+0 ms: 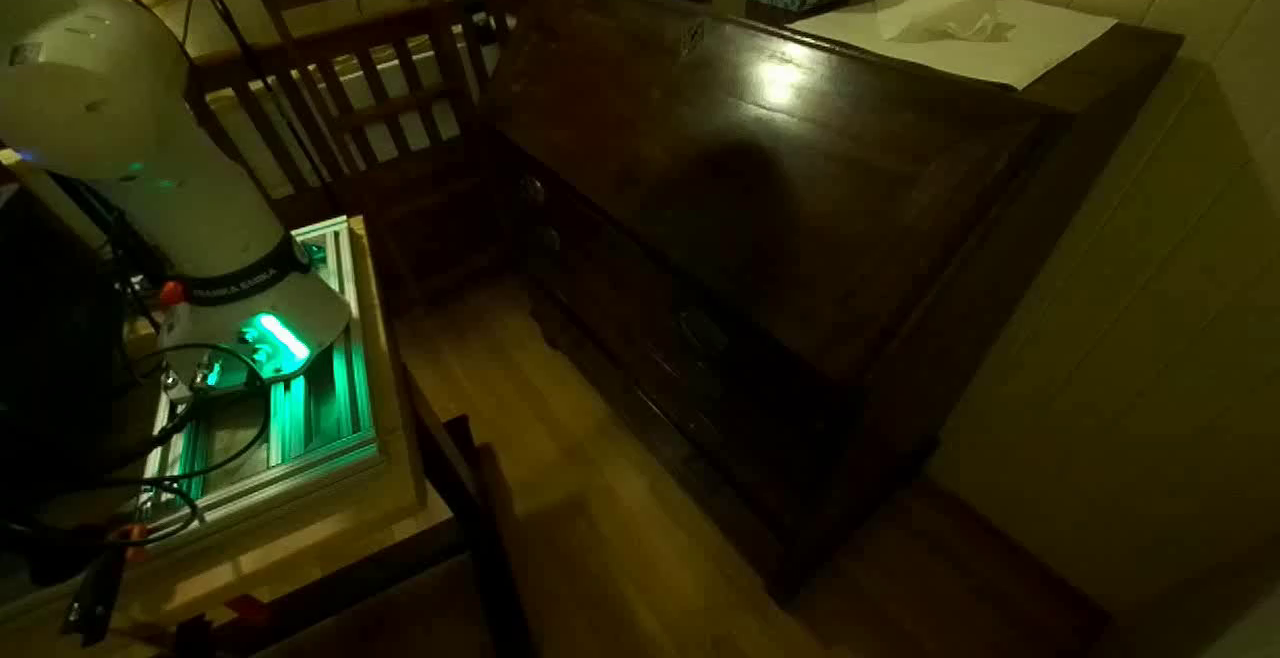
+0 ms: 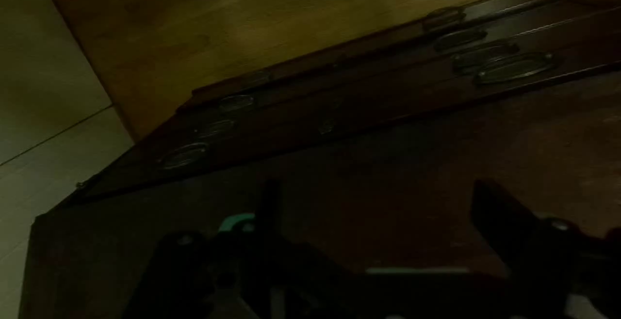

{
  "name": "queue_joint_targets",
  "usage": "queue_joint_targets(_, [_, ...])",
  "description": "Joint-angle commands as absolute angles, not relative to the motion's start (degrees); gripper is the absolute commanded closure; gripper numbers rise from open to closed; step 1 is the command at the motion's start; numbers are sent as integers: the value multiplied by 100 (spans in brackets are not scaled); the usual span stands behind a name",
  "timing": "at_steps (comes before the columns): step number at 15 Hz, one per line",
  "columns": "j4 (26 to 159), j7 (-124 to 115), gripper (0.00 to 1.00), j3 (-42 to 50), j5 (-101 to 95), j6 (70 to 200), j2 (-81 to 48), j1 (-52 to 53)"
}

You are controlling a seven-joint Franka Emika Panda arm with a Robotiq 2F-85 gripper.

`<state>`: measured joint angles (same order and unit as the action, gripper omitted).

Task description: Open the topmost drawer on the right fully

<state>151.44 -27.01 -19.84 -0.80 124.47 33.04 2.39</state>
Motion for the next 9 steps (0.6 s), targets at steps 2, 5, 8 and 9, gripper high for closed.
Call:
queue_joint_targets(2, [15135, -2752, 0, -1884, -148, 12433, 3286, 340])
queue_joint_targets(5, [15135, -2752, 0, -1884, -148, 12433, 3286, 340])
queue_joint_targets(8, [15531, -2464, 0, -1358, 354, 13067, 3494, 459])
queue_joint_targets(9, [15713, -2423, 0, -1178, 520, 13404, 3558, 457])
